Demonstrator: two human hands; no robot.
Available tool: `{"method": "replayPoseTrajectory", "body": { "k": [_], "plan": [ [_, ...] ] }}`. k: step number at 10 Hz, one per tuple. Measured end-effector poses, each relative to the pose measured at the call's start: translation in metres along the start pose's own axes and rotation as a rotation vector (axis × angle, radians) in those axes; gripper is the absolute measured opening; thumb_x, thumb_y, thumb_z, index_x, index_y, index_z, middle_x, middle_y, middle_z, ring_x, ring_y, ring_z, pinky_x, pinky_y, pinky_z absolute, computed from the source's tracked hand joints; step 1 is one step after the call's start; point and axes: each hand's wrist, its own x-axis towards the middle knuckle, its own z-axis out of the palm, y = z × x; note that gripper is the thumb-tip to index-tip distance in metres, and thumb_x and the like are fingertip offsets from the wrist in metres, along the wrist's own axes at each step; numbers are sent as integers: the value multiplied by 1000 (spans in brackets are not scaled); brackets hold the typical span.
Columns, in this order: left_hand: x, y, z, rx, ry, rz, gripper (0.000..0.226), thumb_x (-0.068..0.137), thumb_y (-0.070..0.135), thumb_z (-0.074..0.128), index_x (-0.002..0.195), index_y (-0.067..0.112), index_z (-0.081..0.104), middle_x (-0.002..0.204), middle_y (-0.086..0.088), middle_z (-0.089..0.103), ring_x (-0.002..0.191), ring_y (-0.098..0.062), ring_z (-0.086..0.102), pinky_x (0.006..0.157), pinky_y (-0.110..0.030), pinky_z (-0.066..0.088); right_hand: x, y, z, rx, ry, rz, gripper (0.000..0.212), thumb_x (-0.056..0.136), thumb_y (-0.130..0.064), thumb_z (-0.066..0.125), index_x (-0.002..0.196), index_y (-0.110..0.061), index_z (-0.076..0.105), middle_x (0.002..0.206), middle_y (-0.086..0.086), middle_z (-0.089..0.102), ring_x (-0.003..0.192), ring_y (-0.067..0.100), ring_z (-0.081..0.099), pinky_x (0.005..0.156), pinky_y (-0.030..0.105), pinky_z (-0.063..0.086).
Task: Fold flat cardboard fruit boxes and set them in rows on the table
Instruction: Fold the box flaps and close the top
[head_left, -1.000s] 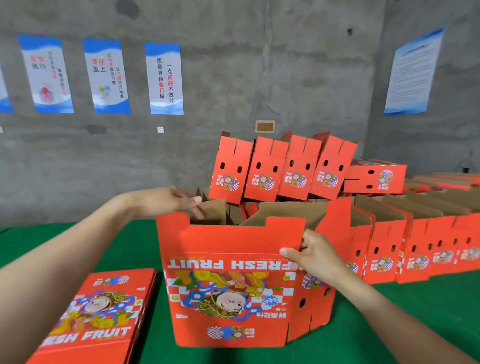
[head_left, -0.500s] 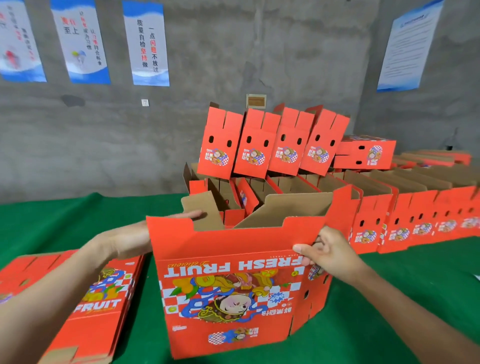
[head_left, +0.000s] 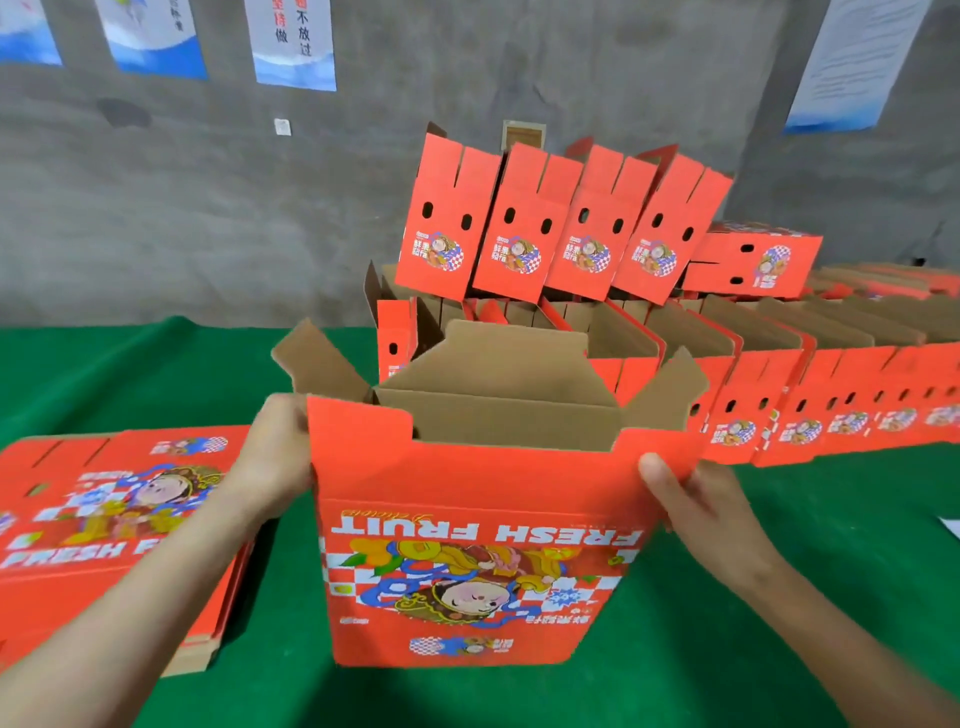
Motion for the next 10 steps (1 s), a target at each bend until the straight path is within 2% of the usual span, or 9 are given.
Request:
{"method": "replayPoseTrajectory", "body": {
  "k": [1,2,3,4,5,6,8,9,10],
  "plan": [
    [-13,6,22,-101,73,-55,41,76,-21,50,55,9,68,49,11,61,45,1,48,36,-10,36,3,-4,5,86,108,50,59,77,-71,44,55,-16,45,54,-15,44,55,-3,38,56,18,35],
    [-31,-10,23,-137,122,-1,48,75,-23,46,70,18,71,59,13,68,58,-5,58,55,-19,51,5,-5,11,168,102,169,54,81,-69,53,67,-17,65,64,-18,63,64,-6,54,69,16,44],
    [-33,-20,27,-186,264,-38,54,78,-19,43,77,26,72,75,12,70,75,-11,58,70,-25,48,10,-5,17,143,65,271,46,82,-56,63,48,-26,61,45,-17,51,44,-4,44,49,10,36],
    [-38,-18,28,-215,343,-47,45,84,-10,45,90,28,68,72,22,67,61,8,54,59,-6,44,18,-1,22,139,105,317,25,84,-38,69,66,-21,69,57,-19,65,52,-8,57,58,18,42],
    [-43,-16,25,64,243,85,17,83,14,68,98,20,71,86,25,68,69,16,53,67,-3,40,22,1,30,38,116,296,18,83,-34,70,77,-17,70,71,-14,69,64,-1,61,67,24,45],
    [-40,-11,19,601,201,226,49,69,19,81,113,9,61,113,-5,62,105,-18,58,84,-21,40,22,-2,38,-128,116,204,13,81,-26,73,79,-13,72,92,-3,69,72,5,54,70,6,41],
    [-41,-5,22,1018,58,271,93,61,22,86,141,11,39,149,-12,31,142,-41,11,107,-62,21,17,-15,33,-594,29,114,82,70,-29,80,141,-17,40,154,7,26,142,36,17,116,53,8],
    [-42,-3,23,1057,13,300,99,59,23,88,144,15,36,154,-9,27,143,-41,10,106,-62,22,17,-28,31,-1003,9,-279,85,56,-19,83,134,-14,51,157,18,16,142,46,7,105,67,1],
    [-41,-5,21,1030,-36,390,99,61,22,88,145,12,36,156,-6,23,142,-41,11,110,-56,20,30,-40,36,-1056,-282,-550,87,59,8,56,143,-10,42,158,14,12,146,34,9,114,55,6]
  ]
}}
